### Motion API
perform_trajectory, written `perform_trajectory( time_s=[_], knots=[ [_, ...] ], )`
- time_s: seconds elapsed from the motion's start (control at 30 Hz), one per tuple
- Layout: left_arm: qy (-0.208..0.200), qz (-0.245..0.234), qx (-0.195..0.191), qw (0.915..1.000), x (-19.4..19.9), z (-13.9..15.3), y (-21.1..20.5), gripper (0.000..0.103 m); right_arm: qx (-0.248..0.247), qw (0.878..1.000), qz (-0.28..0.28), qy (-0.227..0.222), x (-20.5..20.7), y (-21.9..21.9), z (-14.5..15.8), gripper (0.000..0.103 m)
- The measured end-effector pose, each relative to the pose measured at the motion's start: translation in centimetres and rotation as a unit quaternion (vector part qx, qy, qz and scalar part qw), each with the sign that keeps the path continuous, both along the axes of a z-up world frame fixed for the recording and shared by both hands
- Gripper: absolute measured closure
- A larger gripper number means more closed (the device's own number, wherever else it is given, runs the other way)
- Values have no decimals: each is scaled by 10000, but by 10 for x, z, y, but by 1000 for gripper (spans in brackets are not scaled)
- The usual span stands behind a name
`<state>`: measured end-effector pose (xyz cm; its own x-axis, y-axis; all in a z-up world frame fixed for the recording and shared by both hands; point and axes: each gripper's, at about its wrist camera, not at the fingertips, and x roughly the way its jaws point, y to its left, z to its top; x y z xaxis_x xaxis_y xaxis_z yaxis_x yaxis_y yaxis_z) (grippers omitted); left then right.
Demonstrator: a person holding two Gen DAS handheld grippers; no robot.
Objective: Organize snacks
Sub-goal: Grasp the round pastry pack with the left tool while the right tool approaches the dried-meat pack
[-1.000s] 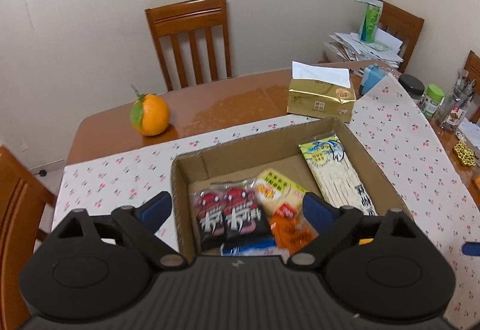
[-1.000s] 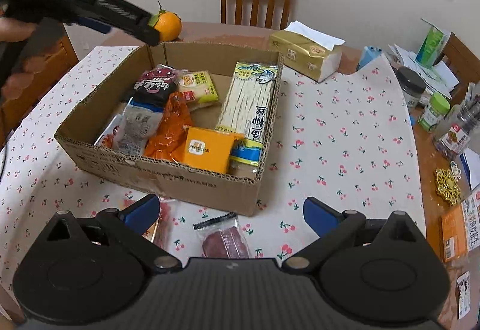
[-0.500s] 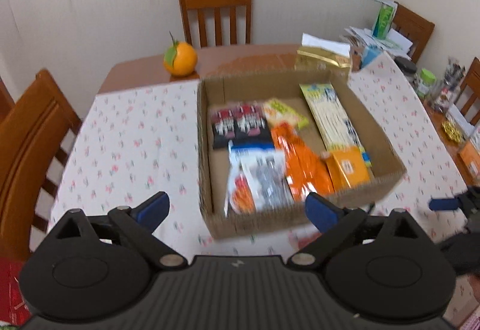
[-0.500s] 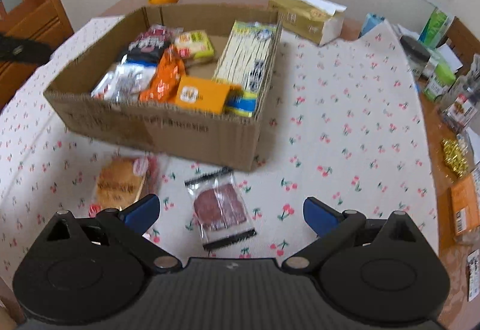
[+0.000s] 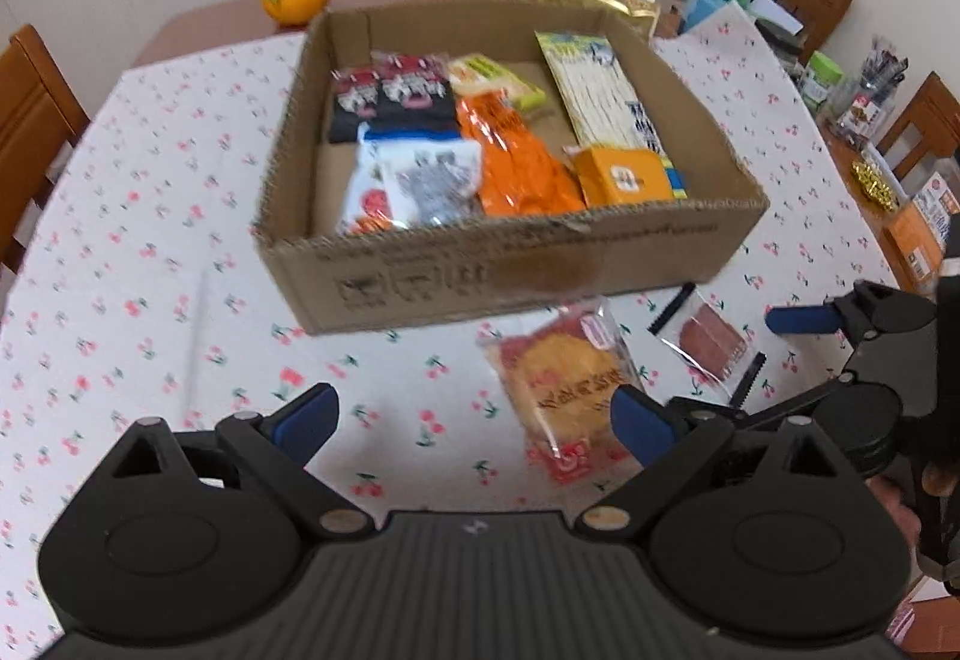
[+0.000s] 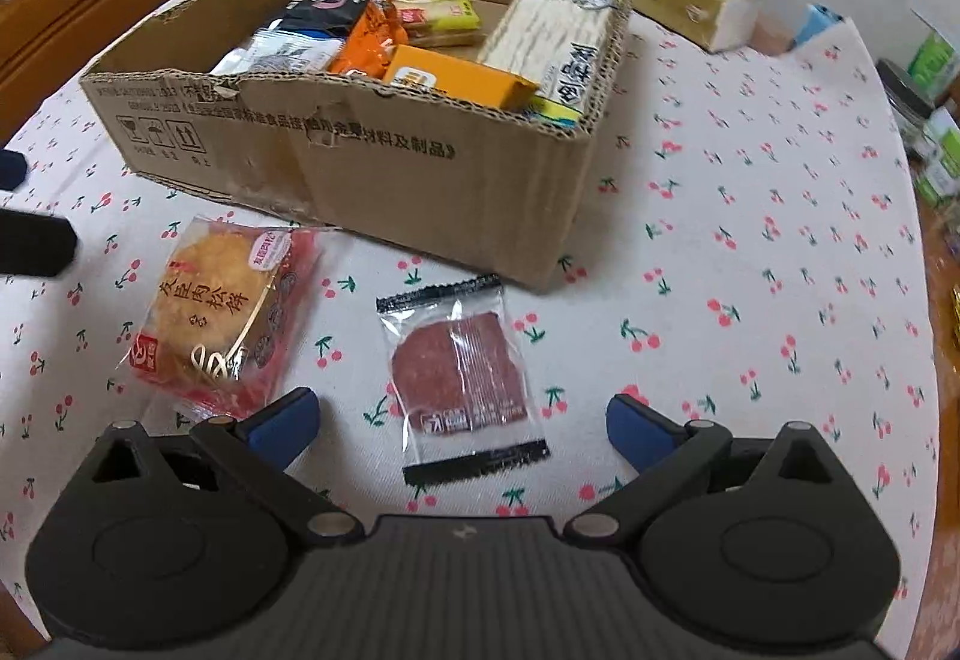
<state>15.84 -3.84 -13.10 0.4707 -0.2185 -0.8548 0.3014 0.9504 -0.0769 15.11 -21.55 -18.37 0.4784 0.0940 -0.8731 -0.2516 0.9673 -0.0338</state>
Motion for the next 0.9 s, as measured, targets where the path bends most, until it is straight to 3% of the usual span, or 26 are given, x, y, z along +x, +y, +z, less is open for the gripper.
perform_trajectory(
  time_s=[0.33, 0.6, 0.7, 0.77, 0.9],
  knots=[
    [439, 147, -392, 9982, 20, -34, -33, 6, 98, 9975, 654, -244, -12, -13, -1, 0],
    [262, 245, 148, 9992, 23, -50, -55, 7, 100, 9973, 678, -252, -14, -13, 0, 0],
    [110, 229, 227, 9994, 18, -49, -53, 16, 102, 9974, 671, -259, -15, -13, 0, 0],
    [-22, 160, 251, 9996, 14, -45, -52, 45, 103, 9974, 672, -259, -15, -14, 0, 0],
    [16, 202, 177, 9996, 12, -43, -40, 47, 104, 9976, 638, -266, -14, -12, 0, 0]
  ],
)
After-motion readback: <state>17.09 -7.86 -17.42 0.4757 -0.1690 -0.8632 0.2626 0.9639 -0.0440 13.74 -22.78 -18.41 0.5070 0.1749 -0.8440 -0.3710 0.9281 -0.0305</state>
